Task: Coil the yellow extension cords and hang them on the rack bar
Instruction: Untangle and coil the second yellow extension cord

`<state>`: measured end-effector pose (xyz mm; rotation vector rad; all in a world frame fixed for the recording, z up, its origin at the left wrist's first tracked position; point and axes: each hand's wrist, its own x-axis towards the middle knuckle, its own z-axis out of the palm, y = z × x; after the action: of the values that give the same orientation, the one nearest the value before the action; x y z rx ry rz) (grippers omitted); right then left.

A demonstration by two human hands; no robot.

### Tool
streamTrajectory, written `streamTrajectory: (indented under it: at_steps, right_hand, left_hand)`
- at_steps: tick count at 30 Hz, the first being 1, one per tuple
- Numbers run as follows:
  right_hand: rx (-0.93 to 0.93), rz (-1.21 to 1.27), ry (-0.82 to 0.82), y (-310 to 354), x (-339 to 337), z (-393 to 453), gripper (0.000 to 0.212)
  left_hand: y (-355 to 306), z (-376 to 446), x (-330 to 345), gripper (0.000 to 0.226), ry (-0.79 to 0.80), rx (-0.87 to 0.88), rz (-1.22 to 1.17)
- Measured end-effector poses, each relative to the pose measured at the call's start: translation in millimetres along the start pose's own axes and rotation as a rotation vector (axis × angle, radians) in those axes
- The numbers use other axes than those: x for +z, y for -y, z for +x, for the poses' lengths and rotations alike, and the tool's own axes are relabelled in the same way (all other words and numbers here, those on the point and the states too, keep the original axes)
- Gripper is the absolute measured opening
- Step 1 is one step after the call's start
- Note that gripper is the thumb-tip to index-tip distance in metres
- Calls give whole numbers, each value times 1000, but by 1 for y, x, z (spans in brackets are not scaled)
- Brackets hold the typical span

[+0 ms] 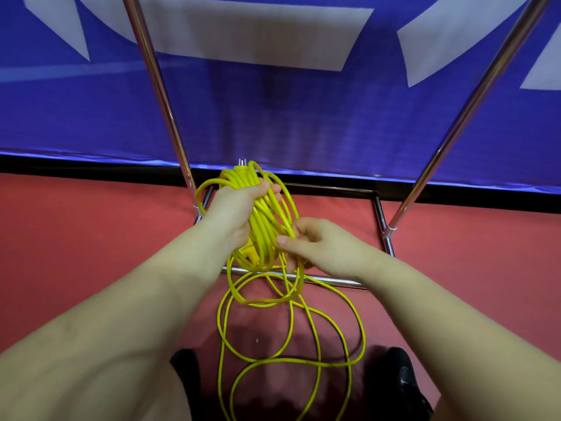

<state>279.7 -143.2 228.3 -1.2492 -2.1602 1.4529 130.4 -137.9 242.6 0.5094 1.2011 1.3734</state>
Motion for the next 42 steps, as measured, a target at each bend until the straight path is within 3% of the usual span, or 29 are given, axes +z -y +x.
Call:
streamTrajectory:
  at_steps: [1, 3, 6, 8, 10, 13, 16, 18, 29, 42]
  right_hand:
    - [43, 102, 101, -2, 0, -2, 30]
    - [92, -15, 214, -11, 0, -6, 29]
    - [140, -253, 264, -29, -2, -8, 8]
    - [156, -290, 263, -35, -9, -10, 14]
    - [142, -244, 185, -31, -18, -12, 20]
    - [72, 83, 3, -23, -33, -15, 21]
    - [39, 346, -182, -16, -50, -17, 9]
    - [62, 398, -258, -12, -58, -20, 15]
    - [86, 365, -344, -5, -50, -12, 17]
    - [-28, 613, -360, 8, -31, -8, 26]
  left_hand:
    - [-2, 1, -2, 12, -16, 14, -13]
    - [-7, 3, -7, 13, -50, 42, -29]
    - [-14, 7, -14, 16, -95, 58, -31]
    - [-17, 10, -19, 15, -100, 62, -32]
    - [-21, 12, -25, 20, -99, 71, -48]
    - [-28, 15, -32, 23, -97, 46, -95]
    - [-29, 14, -35, 14, -52, -1, 64]
    - [-26, 13, -36, 12, -12, -26, 147]
    - [-6, -4, -7, 11, 280, -168, 287]
    - [8, -7, 13, 21, 242, -150, 242]
